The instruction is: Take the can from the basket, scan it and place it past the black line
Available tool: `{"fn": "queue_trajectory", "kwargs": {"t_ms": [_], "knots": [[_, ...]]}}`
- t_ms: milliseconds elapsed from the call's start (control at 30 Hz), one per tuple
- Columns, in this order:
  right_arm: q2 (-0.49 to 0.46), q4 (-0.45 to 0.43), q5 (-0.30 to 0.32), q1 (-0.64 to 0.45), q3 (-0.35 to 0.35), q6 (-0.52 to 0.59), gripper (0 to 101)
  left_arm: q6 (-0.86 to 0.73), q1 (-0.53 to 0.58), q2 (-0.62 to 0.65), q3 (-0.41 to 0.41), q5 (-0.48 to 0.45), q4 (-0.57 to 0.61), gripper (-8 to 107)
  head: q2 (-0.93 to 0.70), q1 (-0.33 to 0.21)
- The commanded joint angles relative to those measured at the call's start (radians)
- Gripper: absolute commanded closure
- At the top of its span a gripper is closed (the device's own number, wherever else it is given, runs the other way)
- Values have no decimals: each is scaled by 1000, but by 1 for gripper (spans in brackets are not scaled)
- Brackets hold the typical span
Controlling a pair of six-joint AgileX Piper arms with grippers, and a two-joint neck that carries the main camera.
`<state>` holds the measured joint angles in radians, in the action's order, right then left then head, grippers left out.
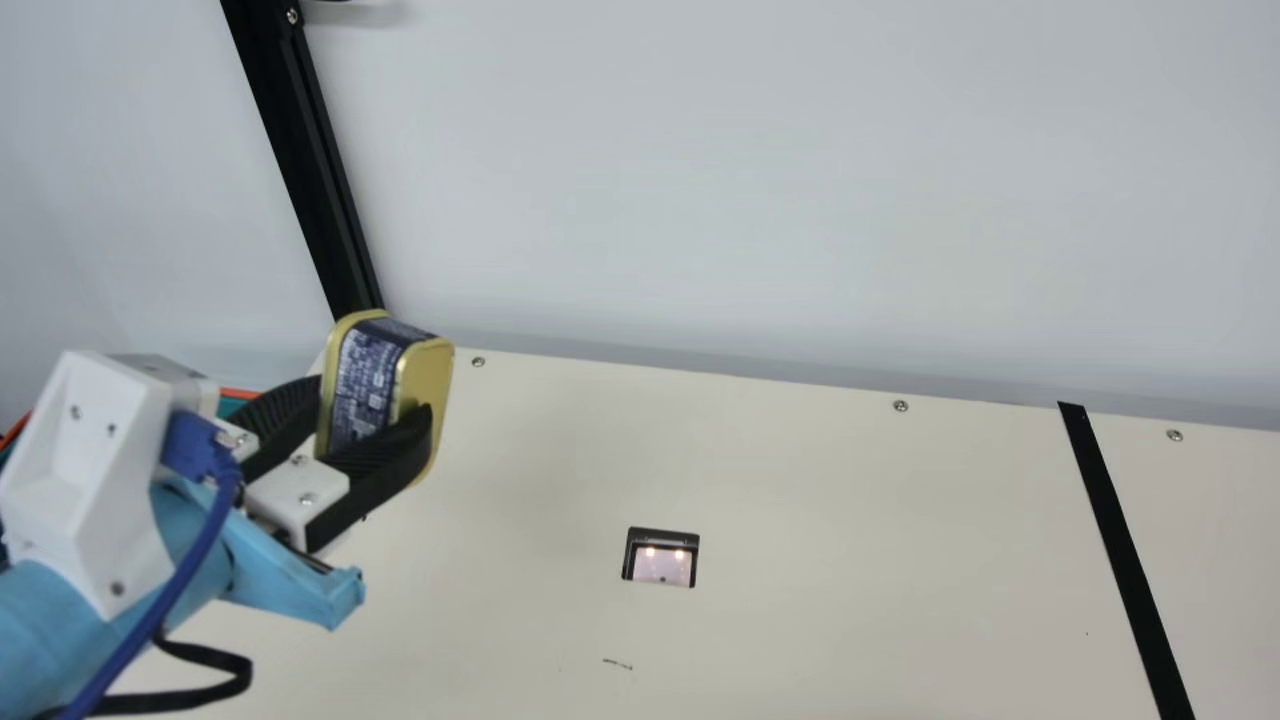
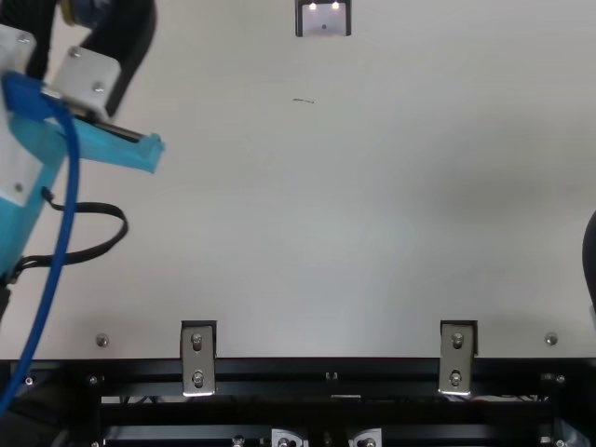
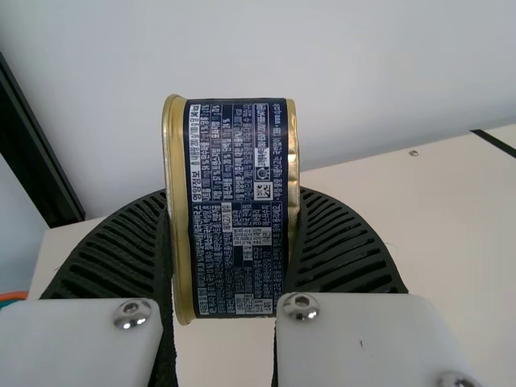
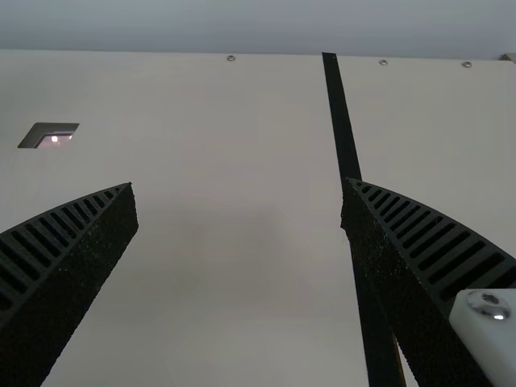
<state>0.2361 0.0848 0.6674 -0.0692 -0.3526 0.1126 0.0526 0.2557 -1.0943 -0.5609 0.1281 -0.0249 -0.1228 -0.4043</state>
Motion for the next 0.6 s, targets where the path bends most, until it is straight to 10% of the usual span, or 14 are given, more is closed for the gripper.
{"fn": "queue_trajectory", "kwargs": {"t_ms": [0, 567], "knots": [[0, 0, 0, 0, 0, 0, 0, -21, 10, -9, 7, 22, 31, 89, 8, -32], [0, 0, 0, 0, 0, 0, 0, -282, 192, -166, 40, 234, 316, 89, 8, -32]]}}
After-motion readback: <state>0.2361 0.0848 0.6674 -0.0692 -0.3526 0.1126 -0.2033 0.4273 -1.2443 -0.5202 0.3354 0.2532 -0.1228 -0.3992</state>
